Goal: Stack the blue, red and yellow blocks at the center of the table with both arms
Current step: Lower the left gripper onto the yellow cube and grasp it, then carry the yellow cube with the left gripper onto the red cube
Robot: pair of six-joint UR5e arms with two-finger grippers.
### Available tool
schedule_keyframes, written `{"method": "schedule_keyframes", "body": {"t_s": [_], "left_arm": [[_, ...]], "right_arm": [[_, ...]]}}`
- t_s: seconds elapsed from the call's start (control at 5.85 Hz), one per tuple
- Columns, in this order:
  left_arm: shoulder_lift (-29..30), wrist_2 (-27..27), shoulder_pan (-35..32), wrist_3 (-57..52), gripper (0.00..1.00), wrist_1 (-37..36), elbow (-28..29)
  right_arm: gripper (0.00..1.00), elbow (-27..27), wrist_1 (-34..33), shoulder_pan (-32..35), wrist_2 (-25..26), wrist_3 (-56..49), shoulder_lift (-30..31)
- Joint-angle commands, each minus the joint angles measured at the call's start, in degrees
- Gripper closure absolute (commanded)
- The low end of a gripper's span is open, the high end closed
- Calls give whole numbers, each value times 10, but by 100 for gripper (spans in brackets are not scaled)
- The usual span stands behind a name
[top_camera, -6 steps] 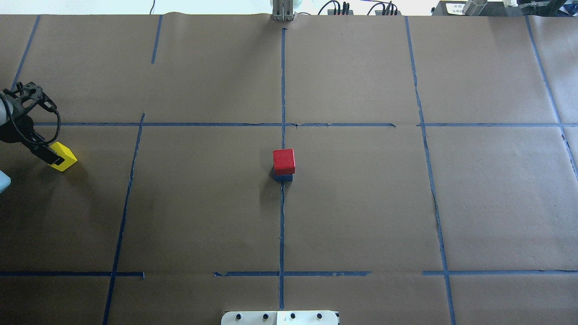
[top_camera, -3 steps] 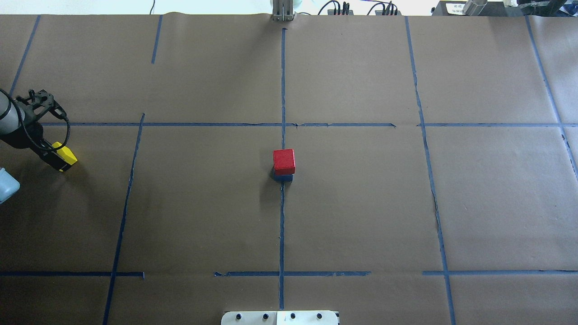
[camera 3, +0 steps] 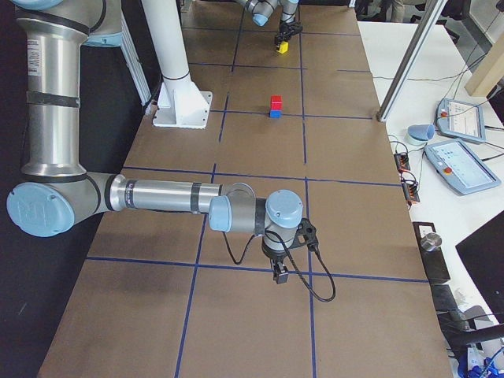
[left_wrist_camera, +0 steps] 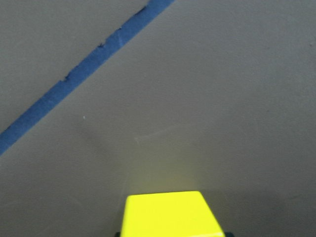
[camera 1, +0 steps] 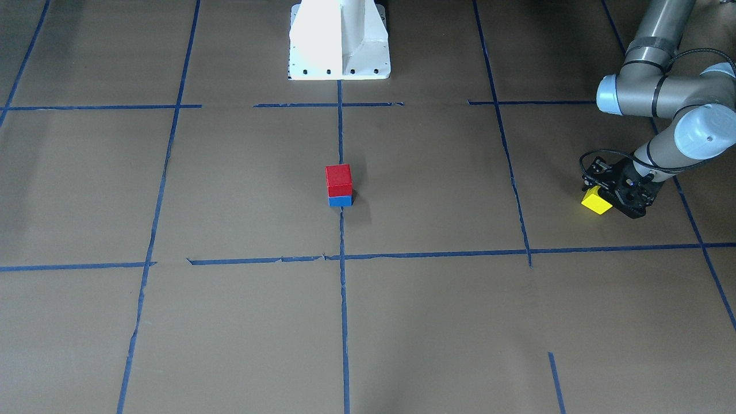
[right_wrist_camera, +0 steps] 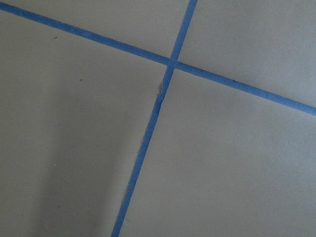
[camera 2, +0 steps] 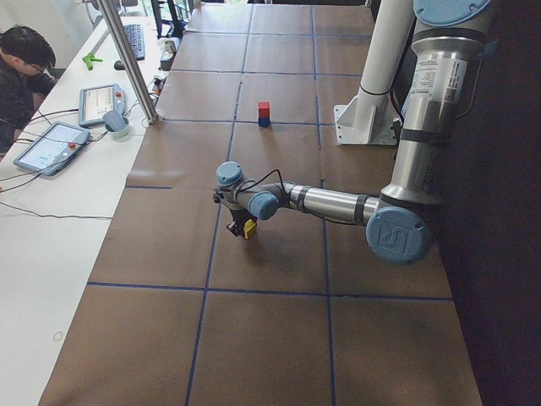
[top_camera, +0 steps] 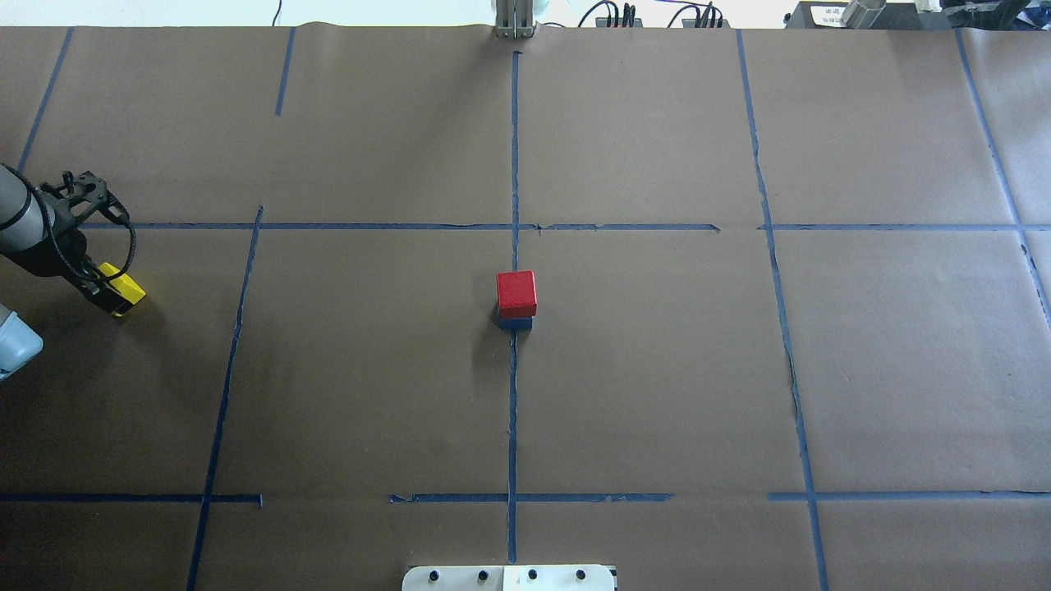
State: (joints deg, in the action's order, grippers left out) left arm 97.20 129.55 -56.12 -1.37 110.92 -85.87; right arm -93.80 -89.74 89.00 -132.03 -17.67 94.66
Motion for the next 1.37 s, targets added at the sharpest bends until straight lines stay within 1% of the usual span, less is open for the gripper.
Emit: {"method": "schedule_keyframes", "body": {"t_s": [0.0,0.17,0.34,0.51,0.68,0.85,1.03,1.2], "left_arm": [[1,-1,0,41,76,-7,-38],[11,-2,1,200,79,-9,-93],[45,-7,16,336,79,-10,-116],[97,-11,60,459,79,-16,-117],[176,-50,95,538,79,-96,-118],[269,-102,135,574,79,-210,-117],[333,-117,171,628,79,-266,-111],[391,-122,188,666,79,-311,-97]], "right_arm": [[0,0,0,-1,-1,0,0],[0,0,0,-1,-1,0,0],[0,-1,0,-1,-1,0,0],[0,-1,0,0,-1,1,0],[0,-1,0,0,-1,1,0],[0,-2,0,0,-1,1,0],[0,-1,0,0,-1,1,0],[0,-1,0,0,-1,1,0]]}}
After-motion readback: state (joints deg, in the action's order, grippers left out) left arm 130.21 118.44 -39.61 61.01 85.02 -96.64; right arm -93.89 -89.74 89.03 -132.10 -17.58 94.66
